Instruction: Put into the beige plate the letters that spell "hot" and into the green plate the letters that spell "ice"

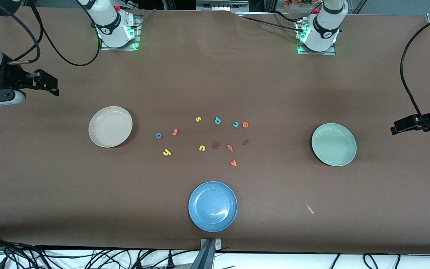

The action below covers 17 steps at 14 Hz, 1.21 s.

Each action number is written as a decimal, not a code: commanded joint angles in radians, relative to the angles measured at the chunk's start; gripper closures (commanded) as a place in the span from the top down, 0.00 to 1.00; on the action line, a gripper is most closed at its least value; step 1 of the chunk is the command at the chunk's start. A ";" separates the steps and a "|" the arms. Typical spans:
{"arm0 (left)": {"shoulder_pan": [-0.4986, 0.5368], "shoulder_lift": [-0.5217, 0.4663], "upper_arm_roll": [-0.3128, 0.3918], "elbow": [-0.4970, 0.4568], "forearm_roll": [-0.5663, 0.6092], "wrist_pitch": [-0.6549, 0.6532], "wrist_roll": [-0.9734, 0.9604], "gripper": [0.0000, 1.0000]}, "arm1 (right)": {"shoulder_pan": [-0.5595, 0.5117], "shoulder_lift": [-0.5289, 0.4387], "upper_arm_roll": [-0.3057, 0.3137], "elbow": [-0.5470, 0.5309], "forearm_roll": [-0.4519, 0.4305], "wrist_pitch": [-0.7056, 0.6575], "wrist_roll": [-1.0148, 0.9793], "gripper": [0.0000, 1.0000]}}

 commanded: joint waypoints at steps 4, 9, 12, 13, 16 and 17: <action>-0.023 -0.029 -0.008 -0.023 0.012 -0.005 -0.005 1.00 | 0.000 0.001 0.002 0.017 -0.004 -0.004 -0.004 1.00; -0.174 0.031 -0.020 -0.020 0.015 0.009 -0.281 1.00 | 0.000 0.001 0.002 0.015 -0.004 -0.004 -0.004 1.00; -0.263 0.077 -0.020 -0.033 0.012 0.061 -0.452 1.00 | 0.000 0.003 0.002 0.015 -0.004 -0.004 -0.004 1.00; -0.289 0.101 -0.020 -0.040 0.010 0.093 -0.511 1.00 | 0.000 0.003 0.002 0.015 -0.004 -0.004 -0.004 1.00; -0.339 0.128 -0.020 -0.158 -0.016 0.238 -0.615 1.00 | -0.002 0.003 0.001 0.015 -0.002 -0.004 -0.007 1.00; -0.348 0.120 -0.022 -0.234 -0.025 0.315 -0.642 1.00 | -0.002 0.003 0.001 0.015 -0.002 -0.004 -0.007 1.00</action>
